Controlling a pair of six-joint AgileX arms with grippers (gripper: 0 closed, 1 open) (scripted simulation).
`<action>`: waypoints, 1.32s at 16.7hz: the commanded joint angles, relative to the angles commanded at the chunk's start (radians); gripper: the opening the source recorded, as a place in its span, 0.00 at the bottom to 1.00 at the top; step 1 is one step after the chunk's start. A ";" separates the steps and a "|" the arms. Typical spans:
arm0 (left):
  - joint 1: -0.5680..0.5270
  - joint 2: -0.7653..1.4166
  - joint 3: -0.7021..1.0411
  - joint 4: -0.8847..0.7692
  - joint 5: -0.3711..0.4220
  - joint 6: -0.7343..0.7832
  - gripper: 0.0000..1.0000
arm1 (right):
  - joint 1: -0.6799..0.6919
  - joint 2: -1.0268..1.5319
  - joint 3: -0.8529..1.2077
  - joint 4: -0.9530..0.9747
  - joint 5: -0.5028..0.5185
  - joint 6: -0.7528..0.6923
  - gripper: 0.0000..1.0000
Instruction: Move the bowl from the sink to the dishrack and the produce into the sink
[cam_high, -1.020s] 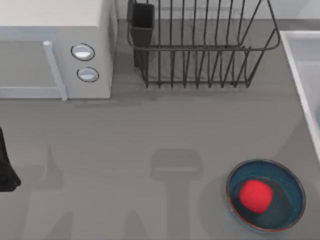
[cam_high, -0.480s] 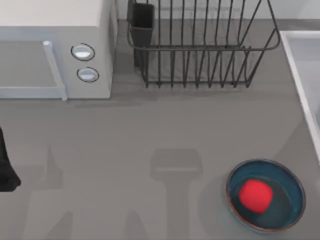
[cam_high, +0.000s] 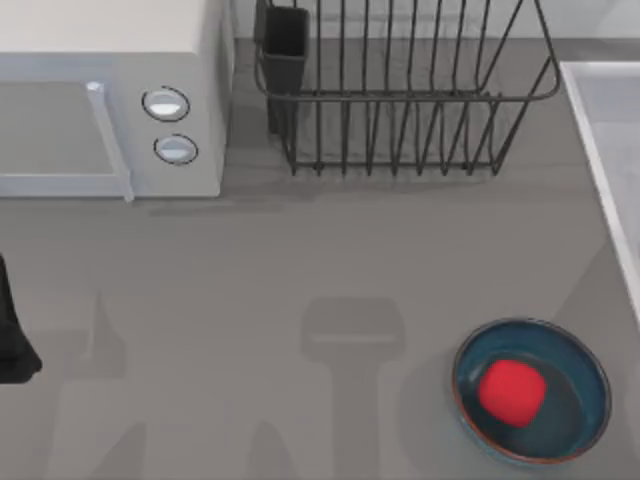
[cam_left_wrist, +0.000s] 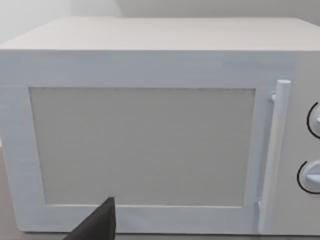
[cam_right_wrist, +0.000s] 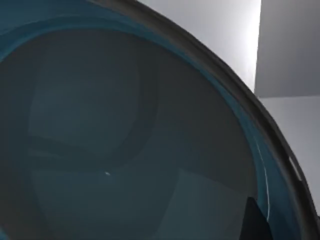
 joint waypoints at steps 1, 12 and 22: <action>0.000 0.000 0.000 0.000 0.000 0.000 1.00 | -0.019 -0.052 -0.027 -0.029 -0.003 -0.019 0.00; 0.000 0.000 0.000 0.000 0.000 0.000 1.00 | -0.302 -0.906 -0.430 -0.461 -0.033 -0.321 0.00; 0.000 0.000 0.000 0.000 0.000 0.000 1.00 | -0.367 -1.067 -0.518 -0.561 -0.040 -0.391 0.00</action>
